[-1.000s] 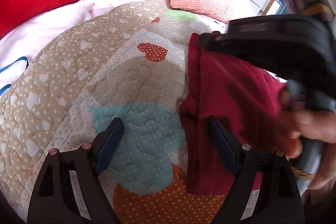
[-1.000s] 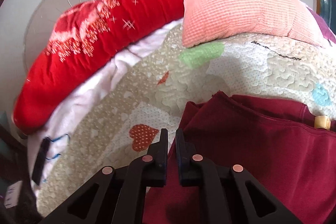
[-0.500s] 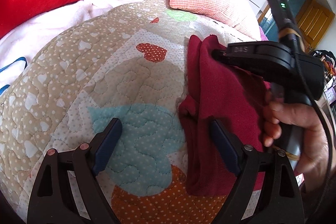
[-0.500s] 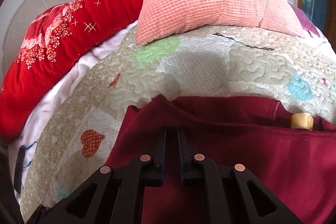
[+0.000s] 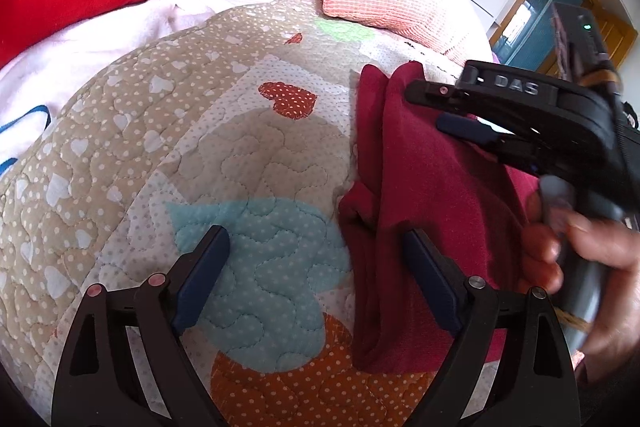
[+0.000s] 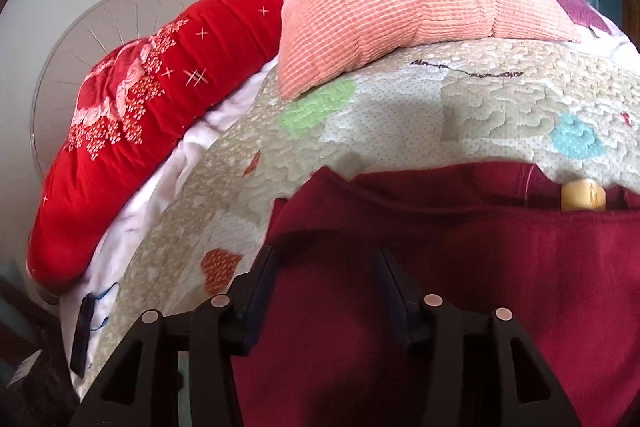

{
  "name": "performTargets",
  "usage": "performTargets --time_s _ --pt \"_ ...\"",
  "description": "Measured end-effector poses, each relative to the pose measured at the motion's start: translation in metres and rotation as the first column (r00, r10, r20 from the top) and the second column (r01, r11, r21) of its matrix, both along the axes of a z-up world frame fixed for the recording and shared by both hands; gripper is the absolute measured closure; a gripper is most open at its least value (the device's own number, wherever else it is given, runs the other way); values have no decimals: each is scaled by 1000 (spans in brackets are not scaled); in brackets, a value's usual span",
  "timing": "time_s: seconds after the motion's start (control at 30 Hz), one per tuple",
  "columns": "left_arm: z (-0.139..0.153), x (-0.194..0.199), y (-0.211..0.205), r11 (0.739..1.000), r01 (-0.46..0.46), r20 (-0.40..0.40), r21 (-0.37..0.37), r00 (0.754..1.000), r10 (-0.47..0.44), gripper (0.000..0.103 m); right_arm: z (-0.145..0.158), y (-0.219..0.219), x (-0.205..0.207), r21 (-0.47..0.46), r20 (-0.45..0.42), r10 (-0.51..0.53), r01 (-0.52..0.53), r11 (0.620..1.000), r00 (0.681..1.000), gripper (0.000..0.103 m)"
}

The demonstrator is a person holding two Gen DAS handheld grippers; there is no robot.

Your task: Fold small clothes

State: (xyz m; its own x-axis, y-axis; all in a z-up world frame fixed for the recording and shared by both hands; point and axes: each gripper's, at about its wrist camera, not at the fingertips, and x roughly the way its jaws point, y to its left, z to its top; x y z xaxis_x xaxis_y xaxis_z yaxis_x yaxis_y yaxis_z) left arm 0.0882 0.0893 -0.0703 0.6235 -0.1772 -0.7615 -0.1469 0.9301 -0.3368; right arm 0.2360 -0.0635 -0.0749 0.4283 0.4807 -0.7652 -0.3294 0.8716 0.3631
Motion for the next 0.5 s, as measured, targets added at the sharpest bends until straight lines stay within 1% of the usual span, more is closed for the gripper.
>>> performTargets --time_s 0.07,0.17,0.23,0.3,0.4,0.5 --pt "0 -1 0 1000 0 -3 -8 1000 0 14 5 12 -3 -66 -35 23 -26 997 999 52" --pt "1 -2 -1 1000 2 -3 -8 1000 -2 14 9 26 -5 -93 -58 60 -65 994 997 50" --pt "1 -1 -1 1000 4 -4 -8 1000 -4 14 9 34 -4 -106 -69 75 -82 991 995 42" --pt "1 -1 -1 1000 4 -6 -10 1000 -4 13 5 47 -1 -147 -80 94 -105 984 992 37" --pt "1 -2 -2 1000 4 -5 -10 1000 -4 13 -3 64 2 -253 -80 126 -143 957 989 34" --pt "1 -3 -2 1000 4 -5 -8 1000 -4 13 -6 72 3 -306 -81 159 -176 935 984 28"
